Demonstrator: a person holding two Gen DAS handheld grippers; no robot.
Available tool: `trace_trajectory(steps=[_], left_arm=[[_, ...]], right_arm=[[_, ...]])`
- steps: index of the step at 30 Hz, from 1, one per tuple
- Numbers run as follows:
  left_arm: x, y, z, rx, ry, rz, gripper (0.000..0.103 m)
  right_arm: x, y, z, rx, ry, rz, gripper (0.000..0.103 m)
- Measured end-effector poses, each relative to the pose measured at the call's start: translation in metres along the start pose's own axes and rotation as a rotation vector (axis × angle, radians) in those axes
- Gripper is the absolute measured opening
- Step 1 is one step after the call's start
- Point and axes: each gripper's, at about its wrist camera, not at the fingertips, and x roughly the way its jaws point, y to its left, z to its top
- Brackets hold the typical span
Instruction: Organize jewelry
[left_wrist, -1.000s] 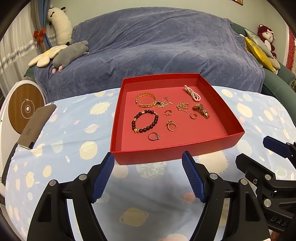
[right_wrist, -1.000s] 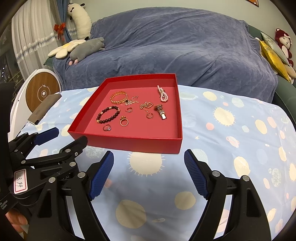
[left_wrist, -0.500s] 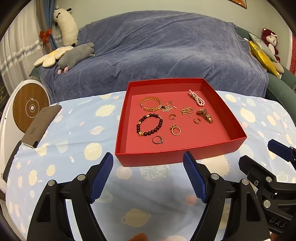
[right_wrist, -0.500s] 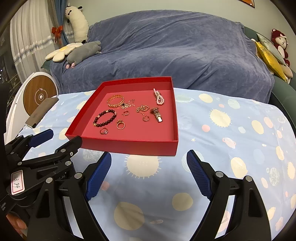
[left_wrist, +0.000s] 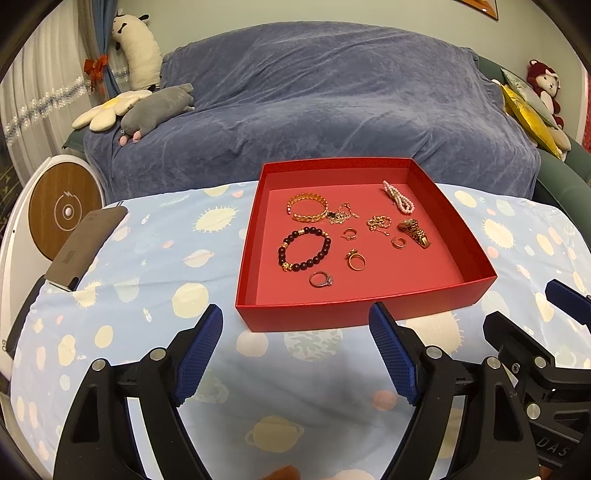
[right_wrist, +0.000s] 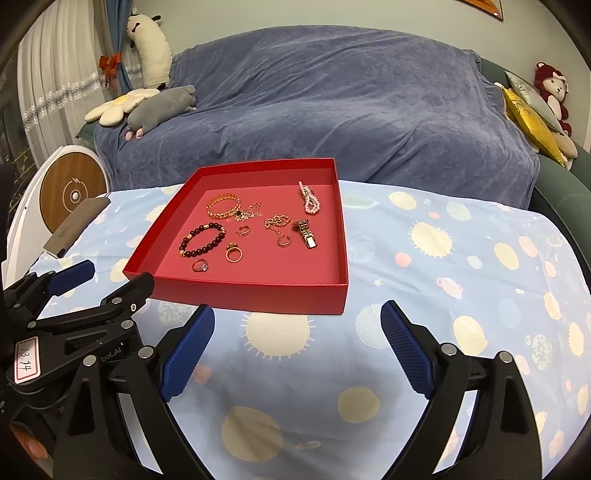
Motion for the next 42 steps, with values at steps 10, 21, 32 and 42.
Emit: trace_trajectory(steps=[10, 21, 32, 42], left_arm=[[-0.0012, 0.0007, -0.0011, -0.007, -0.007, 0.014, 0.083], [0.0016, 0.0036, -0.0021, -0.016, -0.002, 0.021, 0.084], [0.0034, 0.0072, -0.0047, -0.036, 0.003, -0.003, 0.084], [0.0037, 0.0065, -0.0048, -0.034, 0.005, 0.007, 0.084]], right_arm=[[0.0001, -0.0007, -0.0001, 0.001, -0.004, -0.006, 0.092], [0.0013, 0.0032, -0.0045, -0.014, -0.006, -0.014, 0.095], [0.0013, 0.004, -0.0049, -0.019, -0.007, -0.02, 0.096], [0.0013, 0.0059, -0.0065, -0.017, -0.009, -0.023, 0.098]])
